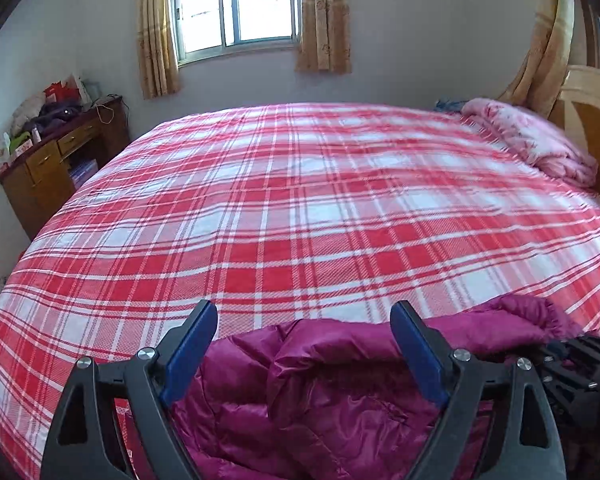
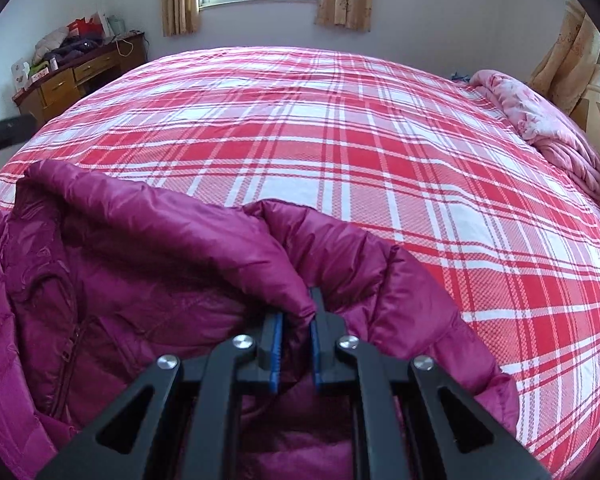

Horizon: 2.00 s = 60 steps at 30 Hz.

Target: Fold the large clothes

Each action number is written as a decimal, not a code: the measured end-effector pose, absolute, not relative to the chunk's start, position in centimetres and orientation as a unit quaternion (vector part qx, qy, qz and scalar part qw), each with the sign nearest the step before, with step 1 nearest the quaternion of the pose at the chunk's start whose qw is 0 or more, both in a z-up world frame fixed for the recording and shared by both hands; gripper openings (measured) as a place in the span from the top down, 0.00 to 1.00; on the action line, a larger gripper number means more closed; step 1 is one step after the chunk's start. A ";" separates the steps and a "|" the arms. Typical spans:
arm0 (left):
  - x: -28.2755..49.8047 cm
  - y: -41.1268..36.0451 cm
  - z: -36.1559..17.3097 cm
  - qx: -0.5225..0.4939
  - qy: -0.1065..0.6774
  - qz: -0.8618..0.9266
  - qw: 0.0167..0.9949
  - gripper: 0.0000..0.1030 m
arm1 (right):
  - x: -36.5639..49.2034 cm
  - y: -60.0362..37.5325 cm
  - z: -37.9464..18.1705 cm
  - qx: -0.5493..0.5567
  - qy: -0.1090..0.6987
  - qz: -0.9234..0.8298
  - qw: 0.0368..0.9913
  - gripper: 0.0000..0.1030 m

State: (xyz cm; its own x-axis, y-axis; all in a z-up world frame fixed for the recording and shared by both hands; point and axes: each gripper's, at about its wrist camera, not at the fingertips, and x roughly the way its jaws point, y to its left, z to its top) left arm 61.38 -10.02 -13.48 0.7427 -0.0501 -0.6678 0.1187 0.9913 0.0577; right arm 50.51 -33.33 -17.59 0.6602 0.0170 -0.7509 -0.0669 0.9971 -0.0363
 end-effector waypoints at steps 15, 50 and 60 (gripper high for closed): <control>60.8 -9.8 -19.7 0.044 0.432 -0.053 0.899 0.14 | 46.8 -33.7 -11.1 0.026 0.325 -0.025 0.945 0.56; 62.3 -11.3 -21.5 0.021 0.443 -0.062 0.894 0.12 | 51.9 -29.6 -17.6 0.025 0.413 0.037 0.910 0.51; 62.6 -11.9 -21.9 0.041 0.445 -0.050 0.893 0.09 | 52.3 -29.2 -18.3 0.015 0.419 0.028 0.907 0.49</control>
